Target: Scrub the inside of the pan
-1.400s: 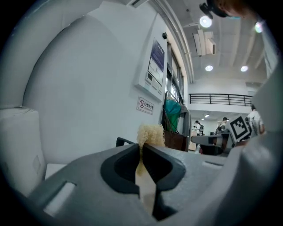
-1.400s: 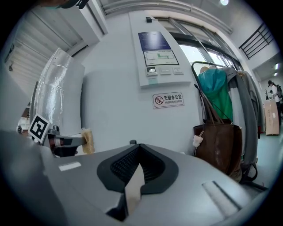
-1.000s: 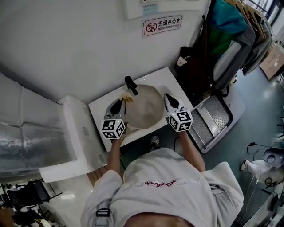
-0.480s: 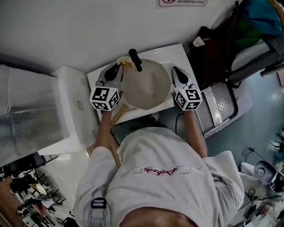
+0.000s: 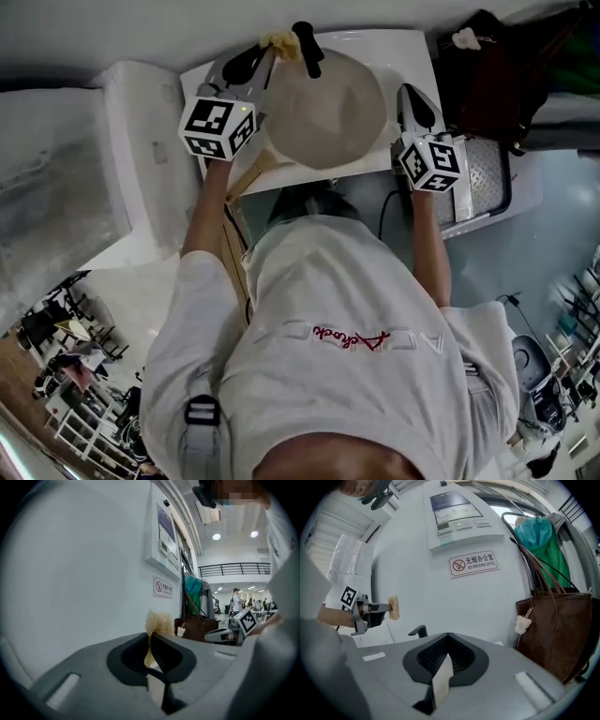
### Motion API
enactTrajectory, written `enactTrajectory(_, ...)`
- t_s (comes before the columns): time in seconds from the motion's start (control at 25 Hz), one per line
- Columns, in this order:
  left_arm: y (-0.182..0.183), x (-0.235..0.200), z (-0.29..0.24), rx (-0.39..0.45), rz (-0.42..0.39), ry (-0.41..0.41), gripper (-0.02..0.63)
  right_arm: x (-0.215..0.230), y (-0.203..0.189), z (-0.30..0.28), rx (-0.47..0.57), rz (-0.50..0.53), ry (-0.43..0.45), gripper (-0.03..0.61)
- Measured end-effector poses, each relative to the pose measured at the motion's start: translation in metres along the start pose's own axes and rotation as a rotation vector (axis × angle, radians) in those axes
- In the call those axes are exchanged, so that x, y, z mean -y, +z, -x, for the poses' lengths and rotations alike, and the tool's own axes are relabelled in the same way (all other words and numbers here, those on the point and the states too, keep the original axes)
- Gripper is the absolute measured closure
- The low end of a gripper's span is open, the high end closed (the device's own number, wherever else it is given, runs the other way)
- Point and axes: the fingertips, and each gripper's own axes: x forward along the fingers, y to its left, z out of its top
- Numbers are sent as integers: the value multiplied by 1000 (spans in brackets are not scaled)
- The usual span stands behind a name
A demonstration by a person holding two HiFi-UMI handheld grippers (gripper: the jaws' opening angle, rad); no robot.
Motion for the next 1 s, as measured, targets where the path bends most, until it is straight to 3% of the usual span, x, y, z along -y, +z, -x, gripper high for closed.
enactTrajectory(0.56, -110, -6, -6, -161, 143, -36, 592, -2, -33, -10, -68, -8, -71, 572)
enactTrajectory(1.0, -169, 2, -24, -257, 173, -49, 592, 1, -55, -10, -118, -16, -107, 572)
